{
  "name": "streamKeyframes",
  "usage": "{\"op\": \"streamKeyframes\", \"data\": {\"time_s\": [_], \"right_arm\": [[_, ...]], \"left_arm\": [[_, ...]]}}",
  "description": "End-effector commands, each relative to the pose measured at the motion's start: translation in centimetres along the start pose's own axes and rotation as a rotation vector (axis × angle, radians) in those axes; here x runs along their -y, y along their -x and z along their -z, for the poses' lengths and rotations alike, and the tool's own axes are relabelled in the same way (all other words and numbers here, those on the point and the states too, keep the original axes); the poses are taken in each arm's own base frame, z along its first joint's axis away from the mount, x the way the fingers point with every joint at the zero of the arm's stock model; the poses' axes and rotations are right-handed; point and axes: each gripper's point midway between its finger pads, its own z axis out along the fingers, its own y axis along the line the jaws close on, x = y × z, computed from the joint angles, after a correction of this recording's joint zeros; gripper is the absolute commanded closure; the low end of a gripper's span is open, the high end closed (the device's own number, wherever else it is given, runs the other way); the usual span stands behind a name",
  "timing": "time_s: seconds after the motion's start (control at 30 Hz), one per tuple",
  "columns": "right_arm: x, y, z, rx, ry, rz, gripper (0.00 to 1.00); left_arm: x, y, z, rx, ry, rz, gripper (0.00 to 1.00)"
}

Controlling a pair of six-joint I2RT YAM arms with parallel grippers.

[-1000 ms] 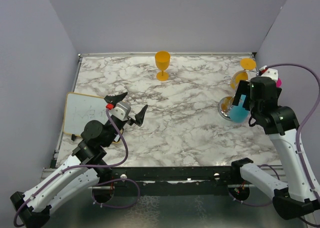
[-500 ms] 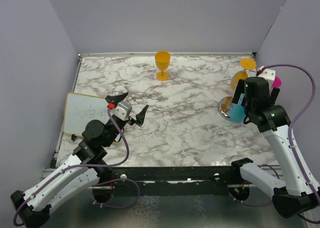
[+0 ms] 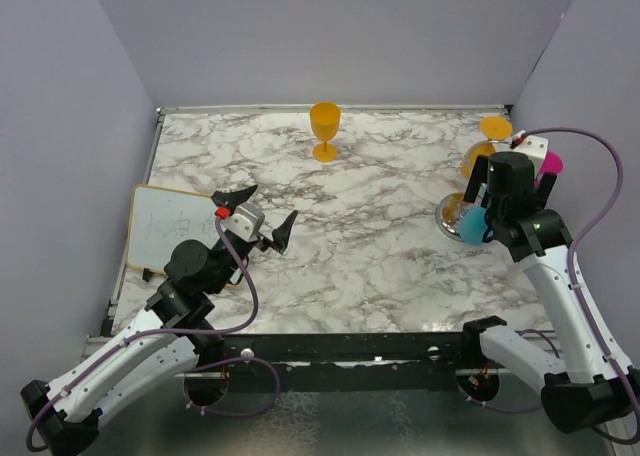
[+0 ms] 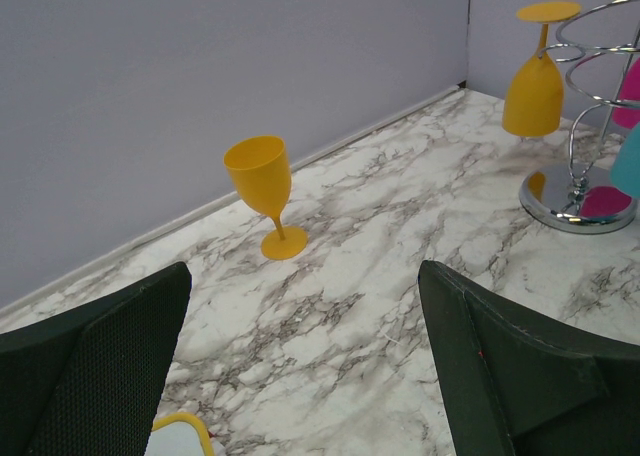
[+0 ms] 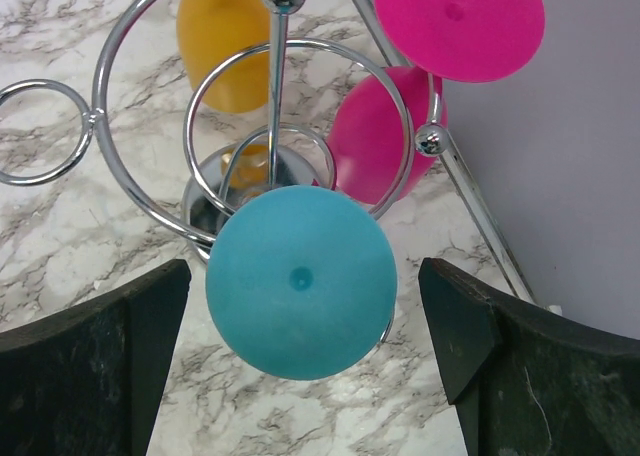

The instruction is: Take the wine glass off the wine glass rack

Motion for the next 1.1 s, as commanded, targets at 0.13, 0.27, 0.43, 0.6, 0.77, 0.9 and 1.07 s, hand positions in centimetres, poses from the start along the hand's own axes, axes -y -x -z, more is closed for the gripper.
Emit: {"op": "streamKeyframes", "data": {"time_s": [0.13,0.27,0.43,0.6,0.77,0.9,1.07], "right_arm": [[0.0,0.4,-1.3,0.016,0.008,-0.019,0.01],[-0.4,0.2,-1.5,0.013,0.031,-0.024,0.01],[-0.5,-0.4,-2.0,0.000,0.038,-0.030,0.01],[-0.3,-0.4,-2.2,0.000,0.029,-0.035,0.01],[-0.2,-0.4,-2.2,0.001,0.026,-0.035,0.00],[-0.2,-0.5,-2.2,-0.003,0.030,-0.036,0.00],[-0.2,-0.4,-2.0,0.001,0.038,-0.035,0.07]], "left_arm": [[-0.3,0.5,0.1,0.026,0.020,-0.002,0.00],[-0.3,0.6,0.1,0.028,0.020,-0.002,0.00],[-0.3,0.4,0.1,0.024,0.018,-0.004,0.00],[-0.2,0.5,0.1,0.024,0.018,-0.003,0.01],[-0.2,0.6,0.1,0.029,0.017,-0.002,0.00],[-0.3,0.6,0.1,0.027,0.018,-0.003,0.01],[-0.2,0.6,0.1,0.029,0.016,-0.003,0.01]]}}
